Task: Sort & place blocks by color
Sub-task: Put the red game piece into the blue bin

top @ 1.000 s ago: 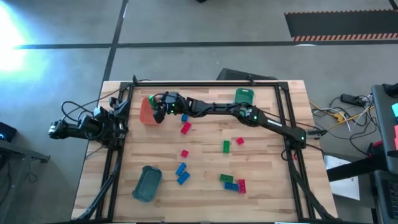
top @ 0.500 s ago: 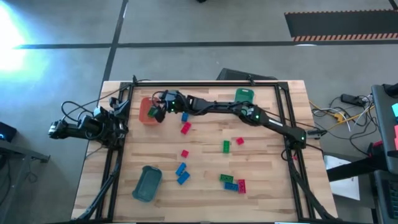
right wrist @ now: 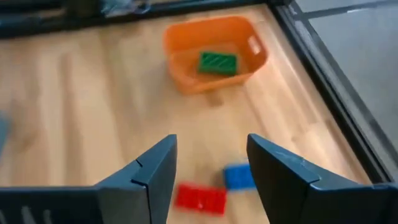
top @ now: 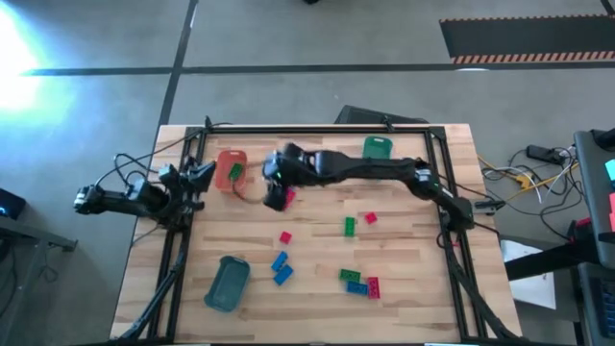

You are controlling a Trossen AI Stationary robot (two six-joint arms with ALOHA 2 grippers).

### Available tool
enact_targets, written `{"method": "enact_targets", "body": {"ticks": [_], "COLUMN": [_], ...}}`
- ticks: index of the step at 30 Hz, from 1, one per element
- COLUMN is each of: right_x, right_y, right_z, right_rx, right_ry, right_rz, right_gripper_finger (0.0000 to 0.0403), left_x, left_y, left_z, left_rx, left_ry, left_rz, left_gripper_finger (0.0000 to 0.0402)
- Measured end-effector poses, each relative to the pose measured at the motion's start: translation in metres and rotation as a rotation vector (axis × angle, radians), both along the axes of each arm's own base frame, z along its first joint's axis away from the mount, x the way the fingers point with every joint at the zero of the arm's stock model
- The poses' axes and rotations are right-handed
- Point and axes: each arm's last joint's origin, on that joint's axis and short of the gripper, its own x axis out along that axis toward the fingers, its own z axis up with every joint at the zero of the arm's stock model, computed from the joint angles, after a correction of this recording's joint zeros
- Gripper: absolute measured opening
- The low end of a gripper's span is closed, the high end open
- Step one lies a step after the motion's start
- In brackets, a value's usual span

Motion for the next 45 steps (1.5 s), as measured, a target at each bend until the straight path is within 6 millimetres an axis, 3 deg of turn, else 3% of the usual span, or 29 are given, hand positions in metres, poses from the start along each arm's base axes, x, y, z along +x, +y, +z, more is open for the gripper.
{"method": "enact_targets", "body": {"ticks": [7, 13, 21, 28, 38, 45], "right_x": [-0.053, -0.103, -0.170, -0.226, -0.281, -0.308], "right_y": [0.062, 0.089, 0.084, 0.073, 0.062, 0.057], "right_z": [0.003, -0.008, -0.012, -0.015, -0.012, -0.017], "right_rx": [-0.049, -0.059, -0.063, -0.087, -0.129, -0.143], "right_ry": [0.010, -0.116, -0.301, -0.456, -0.611, -0.657], "right_rz": [0.092, 0.165, 0.191, 0.206, 0.221, 0.224], "right_gripper_finger": [0.0180, 0.0178, 0.0178, 0.0178, 0.0178, 0.0178], "left_x": [0.018, 0.037, 0.072, 0.109, 0.155, 0.197], "left_y": [-0.003, -0.006, -0.011, -0.016, -0.024, -0.028], "left_z": [-0.005, 0.006, 0.037, 0.038, 0.036, 0.039], "left_rx": [-0.136, -0.168, -0.173, -0.327, -0.540, -0.614], "left_ry": [0.111, 0.160, 0.235, 0.493, 0.981, 1.249], "left_rz": [-0.075, -0.089, -0.088, -0.089, 0.033, -0.007], "left_gripper_finger": [0.0006, 0.0001, 0.0001, 0.0001, 0.0000, 0.0000]}}
